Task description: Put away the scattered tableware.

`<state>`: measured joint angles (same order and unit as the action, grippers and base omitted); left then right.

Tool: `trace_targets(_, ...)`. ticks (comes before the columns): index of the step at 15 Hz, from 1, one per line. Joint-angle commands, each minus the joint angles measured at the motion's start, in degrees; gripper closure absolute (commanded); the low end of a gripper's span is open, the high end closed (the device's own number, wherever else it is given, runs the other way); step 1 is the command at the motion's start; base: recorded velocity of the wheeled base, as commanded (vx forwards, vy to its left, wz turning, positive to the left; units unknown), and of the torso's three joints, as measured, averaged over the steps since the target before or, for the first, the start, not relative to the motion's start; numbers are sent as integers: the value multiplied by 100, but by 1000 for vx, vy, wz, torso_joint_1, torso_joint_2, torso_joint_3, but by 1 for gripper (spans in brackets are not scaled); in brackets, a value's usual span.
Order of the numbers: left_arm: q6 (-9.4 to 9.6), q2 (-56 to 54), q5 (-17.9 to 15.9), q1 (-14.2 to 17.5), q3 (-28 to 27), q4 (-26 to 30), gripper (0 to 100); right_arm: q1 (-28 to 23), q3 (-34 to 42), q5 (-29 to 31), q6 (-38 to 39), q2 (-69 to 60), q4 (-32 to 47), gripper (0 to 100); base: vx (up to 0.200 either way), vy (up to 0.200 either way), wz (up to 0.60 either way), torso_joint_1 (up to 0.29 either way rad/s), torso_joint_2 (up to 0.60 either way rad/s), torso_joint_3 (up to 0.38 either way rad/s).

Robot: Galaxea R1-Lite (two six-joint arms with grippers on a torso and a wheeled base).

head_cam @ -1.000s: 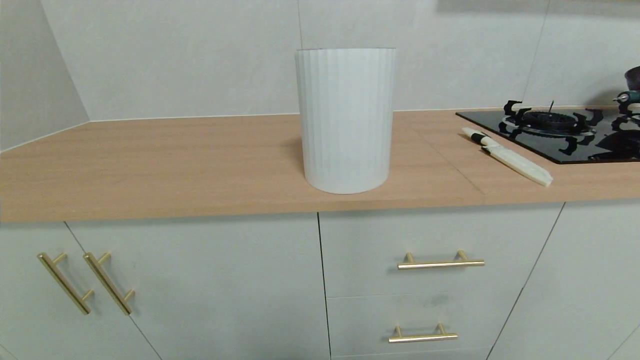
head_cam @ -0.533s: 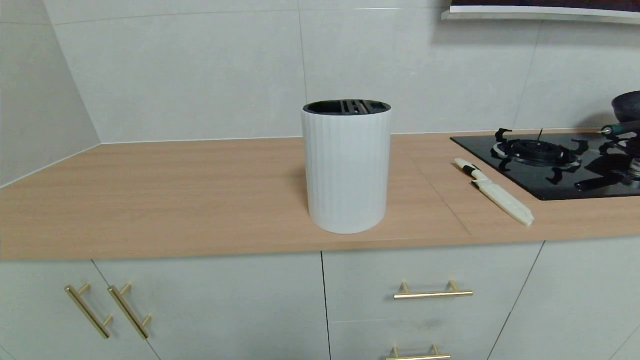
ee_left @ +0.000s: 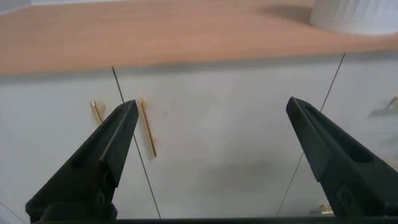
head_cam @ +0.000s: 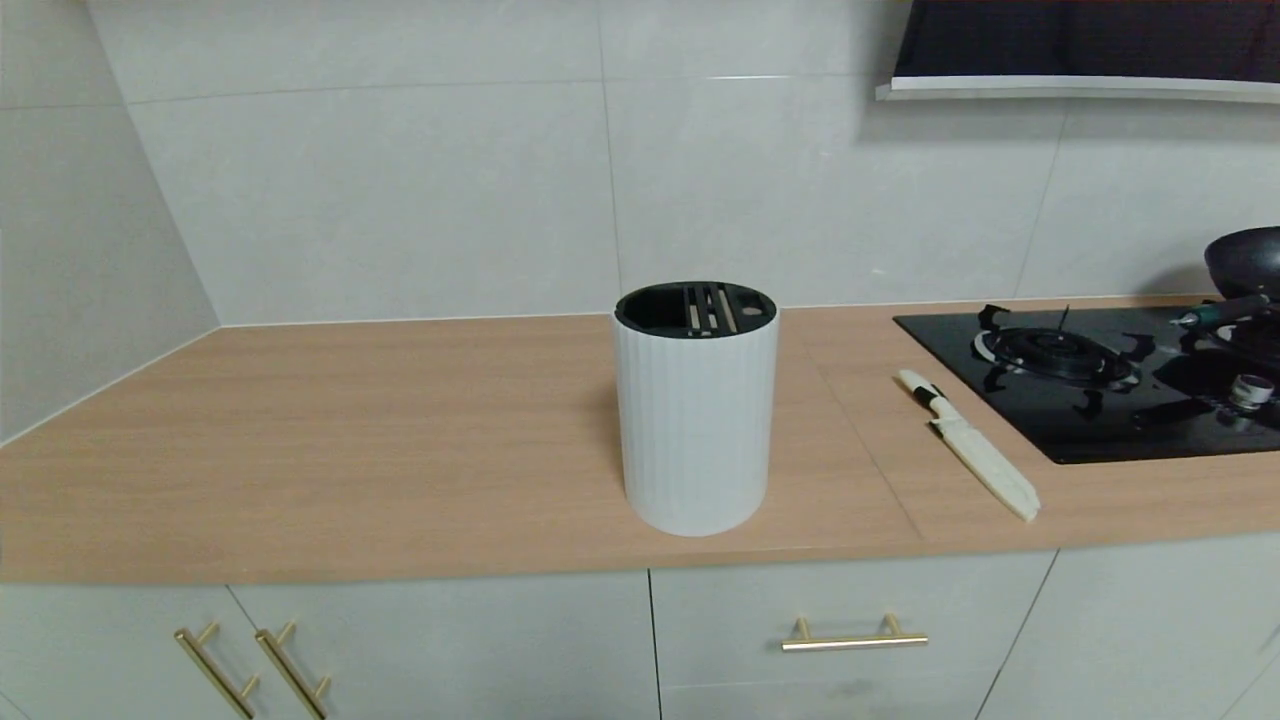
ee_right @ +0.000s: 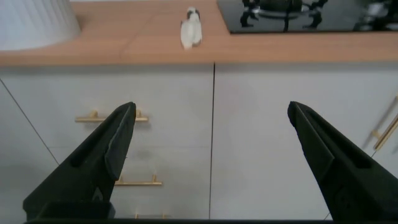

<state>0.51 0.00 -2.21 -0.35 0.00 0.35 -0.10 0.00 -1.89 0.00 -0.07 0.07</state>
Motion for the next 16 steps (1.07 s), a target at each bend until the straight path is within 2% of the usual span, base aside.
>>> trace_targets(1, 2, 0, 1, 0, 0, 0, 0, 1, 0, -4, 0, 7, 1, 0, 0, 0, 0, 222, -500, -286)
trace_targets(16, 2, 0, 1, 0, 0, 0, 0, 1, 0, -4, 0, 7, 1, 0, 0, 0, 0, 259, -548, -297)
